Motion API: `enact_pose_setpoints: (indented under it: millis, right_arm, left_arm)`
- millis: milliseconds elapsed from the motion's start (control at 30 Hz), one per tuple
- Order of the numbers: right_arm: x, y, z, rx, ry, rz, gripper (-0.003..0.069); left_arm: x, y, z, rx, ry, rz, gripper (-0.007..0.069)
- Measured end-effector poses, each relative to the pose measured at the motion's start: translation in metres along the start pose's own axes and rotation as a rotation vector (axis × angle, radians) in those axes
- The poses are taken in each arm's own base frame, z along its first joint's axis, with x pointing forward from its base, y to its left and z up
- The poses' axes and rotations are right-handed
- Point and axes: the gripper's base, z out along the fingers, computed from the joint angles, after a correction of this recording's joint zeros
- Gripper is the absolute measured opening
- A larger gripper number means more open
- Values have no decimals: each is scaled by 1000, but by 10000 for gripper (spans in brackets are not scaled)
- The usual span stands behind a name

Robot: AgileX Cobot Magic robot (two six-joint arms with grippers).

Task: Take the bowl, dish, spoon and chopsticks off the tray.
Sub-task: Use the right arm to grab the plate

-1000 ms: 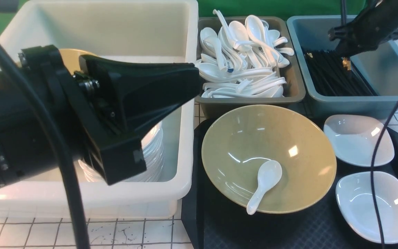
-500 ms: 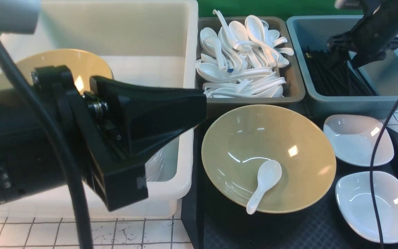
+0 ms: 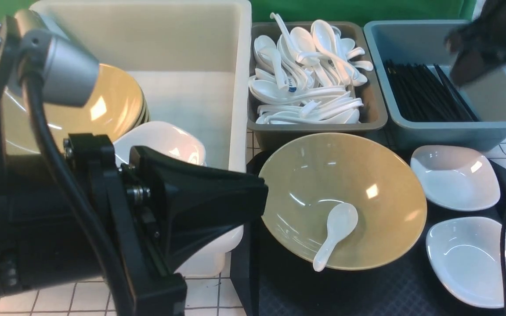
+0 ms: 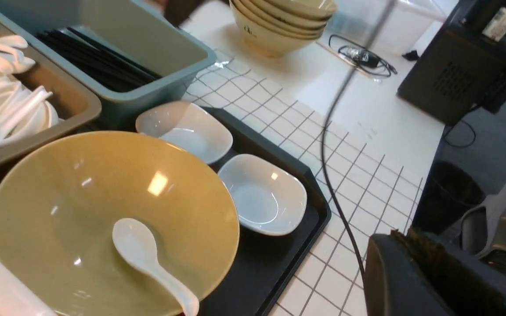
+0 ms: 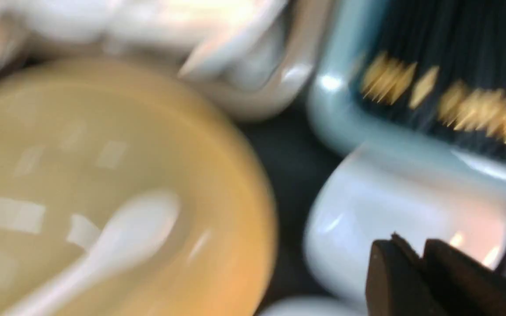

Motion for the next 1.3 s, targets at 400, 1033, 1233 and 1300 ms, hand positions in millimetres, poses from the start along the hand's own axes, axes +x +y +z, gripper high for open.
enact_pose_setpoints:
  millis: [400, 1033, 1233, 1300]
  right_arm:
    - [171, 78, 48, -15, 157, -264, 391]
    - [162, 45, 150, 220, 179, -286, 414]
    - [161, 43, 146, 240, 210, -344, 212]
    - [161, 44, 142, 244, 224, -352, 202]
  left_arm:
    - [1, 2, 0, -26, 15, -11, 0]
    - [1, 2, 0, -25, 16, -12, 0]
    - [2, 2, 0, -24, 22, -10, 0]
    - [2, 2, 0, -24, 25, -7, 0]
